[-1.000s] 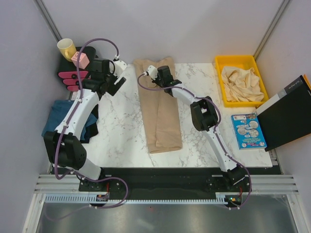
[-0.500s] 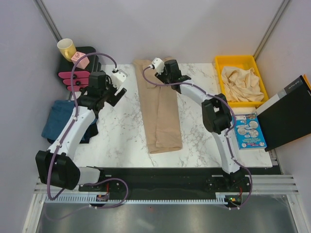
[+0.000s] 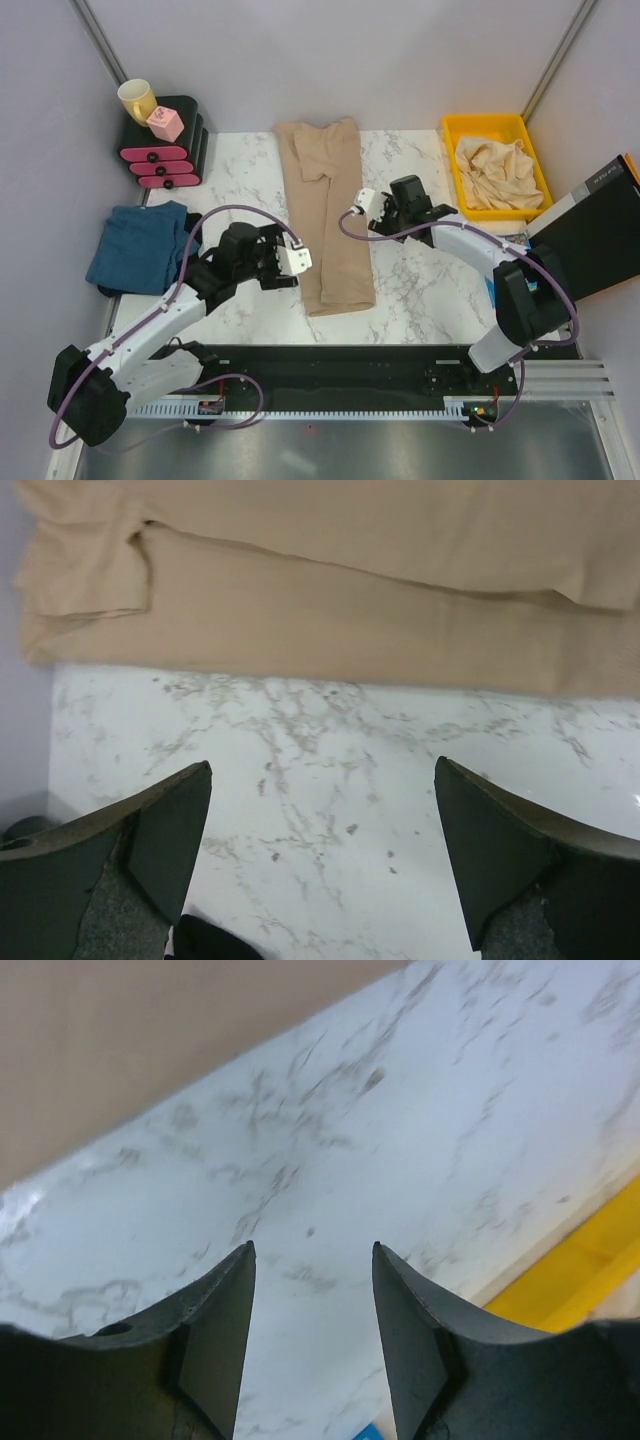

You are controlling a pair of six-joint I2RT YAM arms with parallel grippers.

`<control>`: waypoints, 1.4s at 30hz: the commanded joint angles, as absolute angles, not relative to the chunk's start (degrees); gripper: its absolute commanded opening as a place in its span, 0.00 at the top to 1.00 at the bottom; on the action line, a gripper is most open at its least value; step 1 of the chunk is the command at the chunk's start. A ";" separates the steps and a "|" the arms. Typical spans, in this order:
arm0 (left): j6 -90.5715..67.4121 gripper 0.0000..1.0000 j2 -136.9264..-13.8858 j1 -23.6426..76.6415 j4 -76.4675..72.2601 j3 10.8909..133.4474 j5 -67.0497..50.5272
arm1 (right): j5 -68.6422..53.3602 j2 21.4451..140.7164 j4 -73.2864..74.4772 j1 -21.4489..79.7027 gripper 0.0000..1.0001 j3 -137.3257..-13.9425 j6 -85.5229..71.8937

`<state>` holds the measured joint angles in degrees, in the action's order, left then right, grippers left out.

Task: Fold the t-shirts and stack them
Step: Fold the tshirt

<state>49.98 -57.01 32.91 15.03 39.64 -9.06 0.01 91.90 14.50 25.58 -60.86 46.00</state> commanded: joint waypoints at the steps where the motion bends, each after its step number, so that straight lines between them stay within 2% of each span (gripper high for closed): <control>1: 51.27 0.00 -58.61 34.98 14.92 40.85 -11.51 | -9.89 90.17 31.40 18.31 0.42 -65.53 40.75; 5: 38.97 0.02 -64.94 34.54 27.03 51.54 -15.71 | -23.53 91.67 44.97 12.75 0.42 -69.26 36.56; 7: 35.79 0.06 -70.56 33.32 37.32 55.96 -25.46 | -29.40 93.16 51.38 12.74 0.42 -69.78 37.18; 9: 31.30 0.10 -74.08 31.39 42.60 61.15 -33.70 | -32.59 95.61 55.18 12.74 0.44 -70.92 37.62; 11: 26.55 0.10 -78.03 28.76 44.03 64.32 -39.95 | -35.93 96.85 57.82 12.74 0.44 -71.10 37.79; 18: 20.65 0.16 -88.68 20.48 52.11 64.96 -54.39 | -43.92 102.30 58.97 12.39 0.43 -70.67 36.48; 23: 19.00 0.15 -88.68 20.39 50.47 58.19 -56.86 | -49.65 106.51 58.36 12.39 0.44 -68.47 36.39; 30: 15.74 0.14 -97.28 20.48 50.01 60.29 -61.00 | -53.96 111.62 55.20 12.48 0.46 -68.02 34.28; 36: 8.09 0.10 -98.18 20.48 44.21 56.69 -52.48 | -54.23 111.45 53.88 12.66 0.46 -67.68 33.58; 42: 2.73 0.01 -96.59 22.85 42.10 55.20 -44.74 | -52.04 109.78 52.47 14.23 0.46 -67.06 31.82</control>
